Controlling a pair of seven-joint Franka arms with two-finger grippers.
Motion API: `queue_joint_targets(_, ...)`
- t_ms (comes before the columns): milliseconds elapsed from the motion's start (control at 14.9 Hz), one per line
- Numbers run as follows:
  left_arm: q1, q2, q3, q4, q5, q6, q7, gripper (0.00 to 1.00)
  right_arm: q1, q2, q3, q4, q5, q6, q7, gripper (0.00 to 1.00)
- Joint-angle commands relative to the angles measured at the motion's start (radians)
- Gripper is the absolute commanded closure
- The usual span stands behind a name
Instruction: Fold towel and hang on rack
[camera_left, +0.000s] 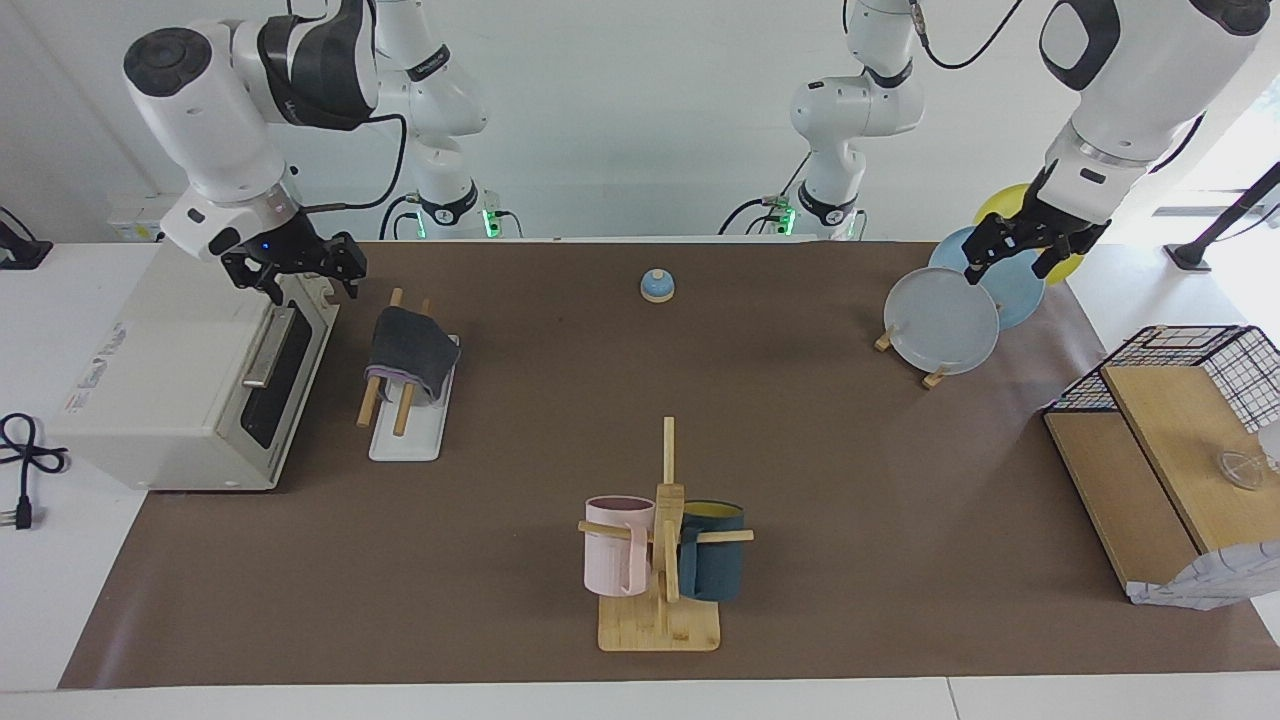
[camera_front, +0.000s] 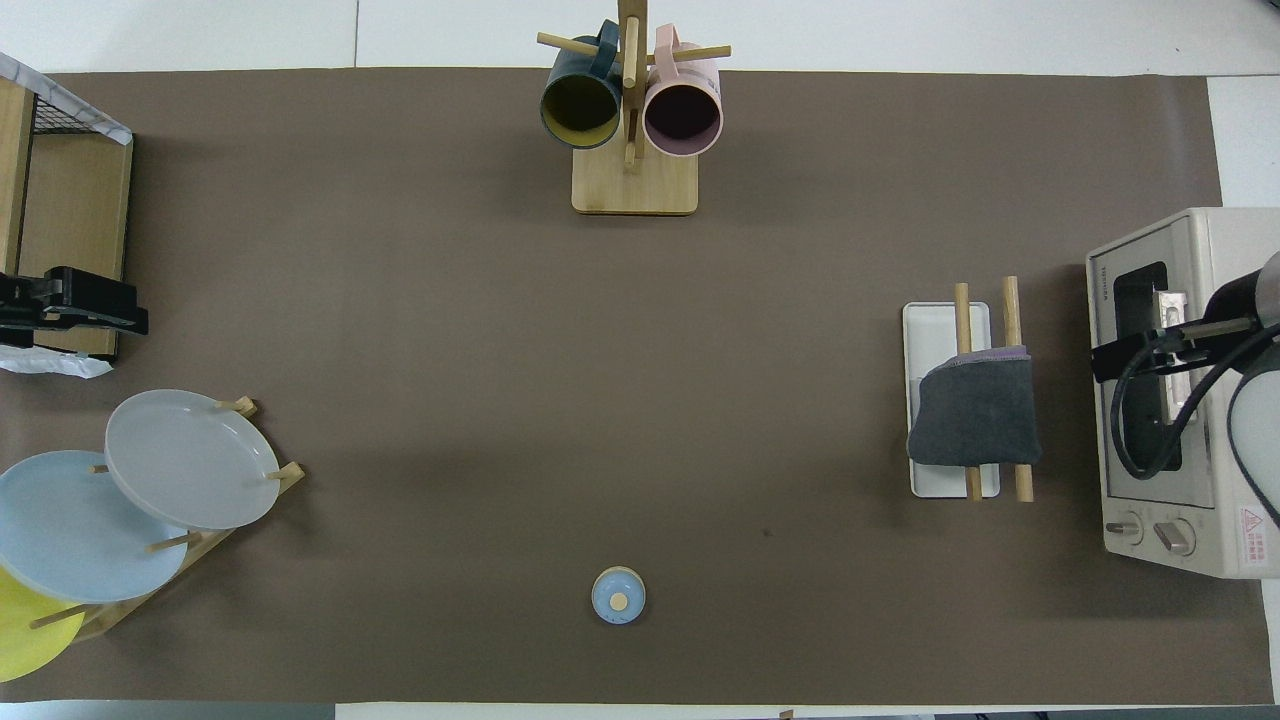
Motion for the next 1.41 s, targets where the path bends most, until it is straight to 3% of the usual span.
queue_joint_targets(0, -0.002, -0.009, 0.0, 0.016, -0.005, -0.009, 0.004, 0.0, 0.046, 0.11, 0.008, 0.227, -0.012, -0.154, 0.117, 0.0)
queue_joint_targets(470, -0.013, -0.024, -0.002, 0.005, -0.003, -0.011, -0.002, 0.0, 0.021, 0.109, 0.006, 0.229, 0.055, -0.148, 0.139, 0.0)
queue_joint_targets(605, -0.002, -0.024, 0.0, 0.005, -0.003, -0.012, -0.004, 0.0, 0.078, 0.105, -0.047, 0.231, 0.057, -0.137, 0.149, 0.0)
queue_joint_targets(806, -0.002, -0.024, 0.001, 0.005, -0.003, -0.014, -0.004, 0.0, 0.122, 0.052, -0.052, 0.169, 0.041, -0.132, 0.2, 0.0)
queue_joint_targets(1344, -0.004, -0.024, 0.001, 0.005, -0.003, -0.014, -0.004, 0.0, 0.136, 0.016, -0.073, 0.14, 0.012, -0.103, 0.205, 0.0)
